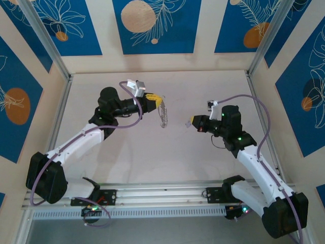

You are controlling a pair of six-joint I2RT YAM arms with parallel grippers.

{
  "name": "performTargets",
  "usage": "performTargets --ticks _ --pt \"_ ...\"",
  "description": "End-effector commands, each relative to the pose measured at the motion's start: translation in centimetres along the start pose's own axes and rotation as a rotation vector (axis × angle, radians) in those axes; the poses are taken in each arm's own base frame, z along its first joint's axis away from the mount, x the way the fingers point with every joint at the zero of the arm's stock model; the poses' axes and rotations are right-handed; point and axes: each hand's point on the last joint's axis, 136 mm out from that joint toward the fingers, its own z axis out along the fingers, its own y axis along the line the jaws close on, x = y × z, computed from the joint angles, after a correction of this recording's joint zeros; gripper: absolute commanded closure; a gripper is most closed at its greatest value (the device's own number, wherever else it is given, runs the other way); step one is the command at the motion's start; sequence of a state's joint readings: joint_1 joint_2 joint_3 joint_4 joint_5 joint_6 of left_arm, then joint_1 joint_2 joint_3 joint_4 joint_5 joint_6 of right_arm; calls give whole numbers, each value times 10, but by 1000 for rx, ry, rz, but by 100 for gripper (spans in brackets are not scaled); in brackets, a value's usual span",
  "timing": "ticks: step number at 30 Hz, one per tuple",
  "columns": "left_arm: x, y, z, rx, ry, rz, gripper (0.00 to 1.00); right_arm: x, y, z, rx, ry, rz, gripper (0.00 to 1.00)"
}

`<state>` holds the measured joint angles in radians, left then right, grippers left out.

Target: Put the keys on the keyring

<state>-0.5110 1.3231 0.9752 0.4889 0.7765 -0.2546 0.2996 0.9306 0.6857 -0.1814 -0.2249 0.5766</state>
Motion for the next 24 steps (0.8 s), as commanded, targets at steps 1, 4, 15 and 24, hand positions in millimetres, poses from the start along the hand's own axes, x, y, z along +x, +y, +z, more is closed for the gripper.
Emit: performTargets --ticks 1,4,15,24 --pt "-20 -13 -4 15 -44 67 100 29 -35 11 187 87 -23 100" --pt "-19 -15 -7 9 -46 70 100 46 -46 23 280 165 -60 100" --pt "-18 -22 -17 -11 -51 90 100 91 -65 74 422 383 -137 100" --pt "-16 -25 -22 -24 -51 105 100 110 -72 113 446 470 -138 100"
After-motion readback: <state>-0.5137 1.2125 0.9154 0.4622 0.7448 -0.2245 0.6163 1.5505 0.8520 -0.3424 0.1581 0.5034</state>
